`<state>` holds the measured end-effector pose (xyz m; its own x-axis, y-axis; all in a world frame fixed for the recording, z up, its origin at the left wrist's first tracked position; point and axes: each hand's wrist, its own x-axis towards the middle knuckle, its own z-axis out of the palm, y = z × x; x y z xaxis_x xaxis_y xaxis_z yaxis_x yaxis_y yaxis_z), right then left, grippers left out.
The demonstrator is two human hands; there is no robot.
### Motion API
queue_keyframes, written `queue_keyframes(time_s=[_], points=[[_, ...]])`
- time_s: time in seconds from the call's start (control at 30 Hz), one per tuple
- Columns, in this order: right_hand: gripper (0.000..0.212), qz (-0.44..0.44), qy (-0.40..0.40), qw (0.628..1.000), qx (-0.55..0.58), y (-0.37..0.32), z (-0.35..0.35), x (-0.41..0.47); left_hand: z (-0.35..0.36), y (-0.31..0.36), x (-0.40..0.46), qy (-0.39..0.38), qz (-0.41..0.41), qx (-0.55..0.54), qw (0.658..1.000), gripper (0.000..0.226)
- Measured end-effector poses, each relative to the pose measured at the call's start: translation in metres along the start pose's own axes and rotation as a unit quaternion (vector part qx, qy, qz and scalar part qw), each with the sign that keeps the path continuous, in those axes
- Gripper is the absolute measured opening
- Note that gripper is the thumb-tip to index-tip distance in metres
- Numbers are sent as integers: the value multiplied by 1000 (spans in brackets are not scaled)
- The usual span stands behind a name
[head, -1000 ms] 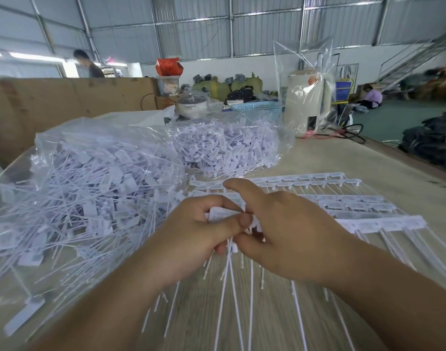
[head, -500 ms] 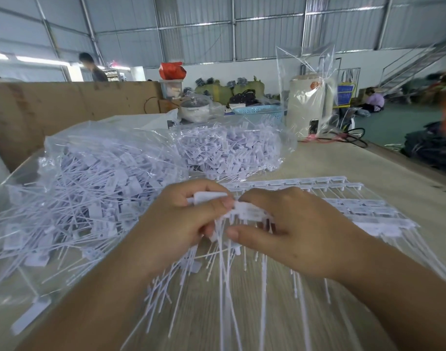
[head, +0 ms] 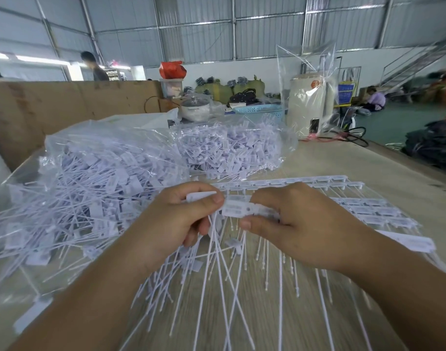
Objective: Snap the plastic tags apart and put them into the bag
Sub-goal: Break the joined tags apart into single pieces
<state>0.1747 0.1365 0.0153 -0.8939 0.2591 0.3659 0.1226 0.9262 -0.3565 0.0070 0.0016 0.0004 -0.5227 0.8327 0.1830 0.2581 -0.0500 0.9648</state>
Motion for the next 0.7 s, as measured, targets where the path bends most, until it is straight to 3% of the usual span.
queue_keyframes(time_s=[0.2,0.4,0.6,0.7], points=[[24,-12,10,1000,18,3,4,-1,4,3,-5,-7,-21,25,999,45],[13,-20,16,1000,2,3,7,-1,4,8,-8,-1,-17,72,997,37],[10,-28,-26,999,22,-1,12,-1,5,10,-11,-1,-2,112,994,36],[29,-26,-24,999,4,-2,12,-1,6,8,-11,-1,5,132,991,39]])
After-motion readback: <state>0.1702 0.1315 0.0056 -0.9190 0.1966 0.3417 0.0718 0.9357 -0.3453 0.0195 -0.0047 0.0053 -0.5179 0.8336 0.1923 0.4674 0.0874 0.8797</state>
